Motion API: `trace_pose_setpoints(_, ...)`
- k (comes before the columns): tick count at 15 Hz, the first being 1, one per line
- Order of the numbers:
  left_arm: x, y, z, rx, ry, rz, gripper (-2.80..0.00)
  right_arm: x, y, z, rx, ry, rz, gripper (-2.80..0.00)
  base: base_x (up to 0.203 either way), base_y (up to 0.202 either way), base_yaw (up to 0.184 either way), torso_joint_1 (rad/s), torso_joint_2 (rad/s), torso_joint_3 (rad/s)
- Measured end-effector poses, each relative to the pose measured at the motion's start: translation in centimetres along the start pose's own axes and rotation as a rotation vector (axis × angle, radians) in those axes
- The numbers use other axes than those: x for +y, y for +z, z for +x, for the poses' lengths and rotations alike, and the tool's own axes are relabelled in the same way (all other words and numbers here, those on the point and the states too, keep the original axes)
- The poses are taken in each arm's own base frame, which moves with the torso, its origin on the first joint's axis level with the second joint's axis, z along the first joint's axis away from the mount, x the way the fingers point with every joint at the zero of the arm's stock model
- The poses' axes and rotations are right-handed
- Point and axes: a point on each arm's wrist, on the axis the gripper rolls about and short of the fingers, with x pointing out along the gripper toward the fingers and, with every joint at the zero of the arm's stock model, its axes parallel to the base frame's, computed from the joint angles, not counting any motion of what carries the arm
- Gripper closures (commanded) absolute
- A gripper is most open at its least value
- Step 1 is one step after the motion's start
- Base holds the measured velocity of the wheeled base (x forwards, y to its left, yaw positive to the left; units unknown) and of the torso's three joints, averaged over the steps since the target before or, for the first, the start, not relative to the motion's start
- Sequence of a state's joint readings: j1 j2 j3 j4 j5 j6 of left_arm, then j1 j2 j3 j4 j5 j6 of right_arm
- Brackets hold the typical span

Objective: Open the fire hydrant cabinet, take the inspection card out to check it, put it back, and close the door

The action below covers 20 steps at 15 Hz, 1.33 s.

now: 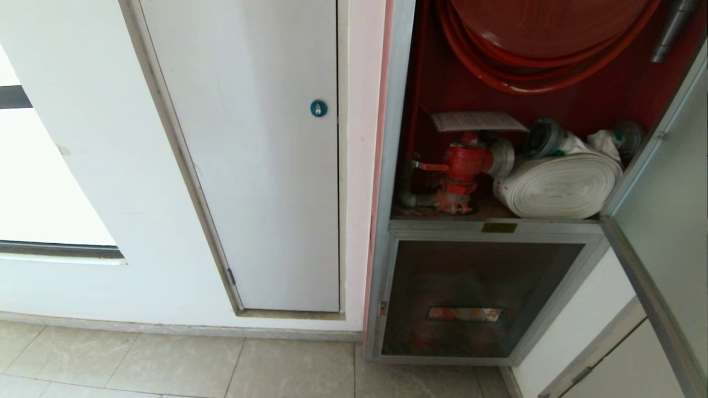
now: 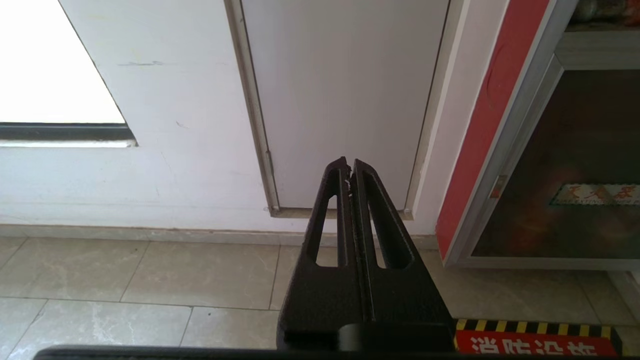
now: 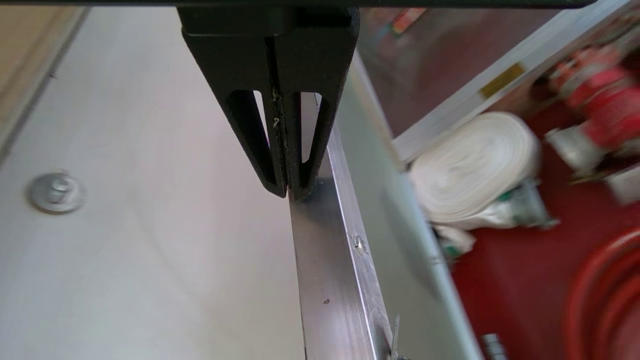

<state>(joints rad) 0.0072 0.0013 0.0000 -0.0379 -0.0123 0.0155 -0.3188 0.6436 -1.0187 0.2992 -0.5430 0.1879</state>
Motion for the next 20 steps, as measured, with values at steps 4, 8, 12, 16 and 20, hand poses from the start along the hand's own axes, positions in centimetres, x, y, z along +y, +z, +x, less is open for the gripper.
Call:
trace_pose_setpoints(4, 0.0, 0.0, 0.0, 0.000, 0.000, 0.000, 0.00, -0.4, -0.1, -0.4, 0.005, 0.079, 0.012, 0.00, 0.000, 0.000, 0.000, 0.000, 0.00, 0.000)
trace_pose_setpoints(8, 0.0, 0.0, 0.0, 0.000, 0.000, 0.000, 0.00, -0.9, -0.7, -0.8, 0.021, 0.164, 0.005, 0.00, 0.000, 0.000, 0.000, 0.000, 0.00, 0.000)
trace_pose_setpoints(12, 0.0, 0.0, 0.0, 0.000, 0.000, 0.000, 0.00, -1.4, -0.8, -1.4, 0.022, 0.275, 0.007, 0.00, 0.000, 0.000, 0.000, 0.000, 0.00, 0.000)
trace_pose_setpoints(16, 0.0, 0.0, 0.0, 0.000, 0.000, 0.000, 0.00, -2.0, -1.1, -1.9, 0.019, 0.332, 0.016, 0.00, 0.000, 0.000, 0.000, 0.000, 0.00, 0.000)
trace_pose_setpoints(20, 0.0, 0.0, 0.0, 0.000, 0.000, 0.000, 0.00, -2.9, -1.5, -2.9, -0.001, 0.342, 0.028, 0.00, 0.000, 0.000, 0.000, 0.000, 0.00, 0.000)
